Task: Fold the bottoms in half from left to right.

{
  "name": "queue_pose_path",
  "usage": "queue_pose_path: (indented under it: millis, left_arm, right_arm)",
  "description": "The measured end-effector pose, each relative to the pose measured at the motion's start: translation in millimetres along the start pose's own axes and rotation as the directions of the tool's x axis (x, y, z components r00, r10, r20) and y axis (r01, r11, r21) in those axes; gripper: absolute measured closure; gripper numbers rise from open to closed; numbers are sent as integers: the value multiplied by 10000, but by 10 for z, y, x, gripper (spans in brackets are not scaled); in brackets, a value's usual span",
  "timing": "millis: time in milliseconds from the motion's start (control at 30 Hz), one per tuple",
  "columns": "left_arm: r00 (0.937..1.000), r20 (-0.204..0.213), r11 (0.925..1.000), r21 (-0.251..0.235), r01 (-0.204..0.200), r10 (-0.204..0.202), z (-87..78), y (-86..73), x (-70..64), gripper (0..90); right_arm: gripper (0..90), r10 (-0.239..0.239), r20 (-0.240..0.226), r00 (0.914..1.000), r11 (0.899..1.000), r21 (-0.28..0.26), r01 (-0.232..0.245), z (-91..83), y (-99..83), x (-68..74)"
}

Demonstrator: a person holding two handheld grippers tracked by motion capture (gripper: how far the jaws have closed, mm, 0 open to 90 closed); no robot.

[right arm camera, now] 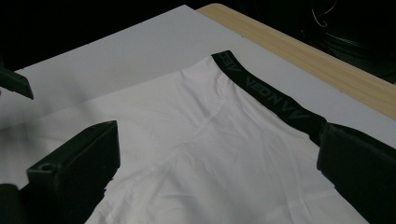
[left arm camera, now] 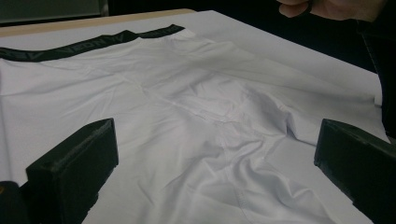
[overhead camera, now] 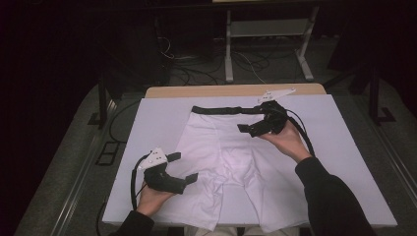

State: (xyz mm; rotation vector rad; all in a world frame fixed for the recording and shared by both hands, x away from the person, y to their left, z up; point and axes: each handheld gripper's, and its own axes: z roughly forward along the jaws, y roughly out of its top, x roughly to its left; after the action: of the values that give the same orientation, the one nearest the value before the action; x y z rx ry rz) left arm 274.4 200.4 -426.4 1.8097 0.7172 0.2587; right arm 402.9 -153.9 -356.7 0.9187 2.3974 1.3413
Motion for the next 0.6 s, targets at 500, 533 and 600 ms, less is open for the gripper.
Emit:
queue_pose_path:
  millis: [500,533,600]
  left_arm:
    - [10000,9,10000,-2,0,0,-1,0,1,0]
    - [10000,8,10000,-5,-5,5,-2,1,0,0]
    - [10000,19,10000,-3,-20,20,-3,1,-1,0]
  right_arm:
    - [0,-80,-116,9999,9998,186,82,266,179,5]
    - [0,-128,-124,9998,9997,194,130,286,191,7]
    - [0,-130,-144,9998,9997,208,133,323,213,11]
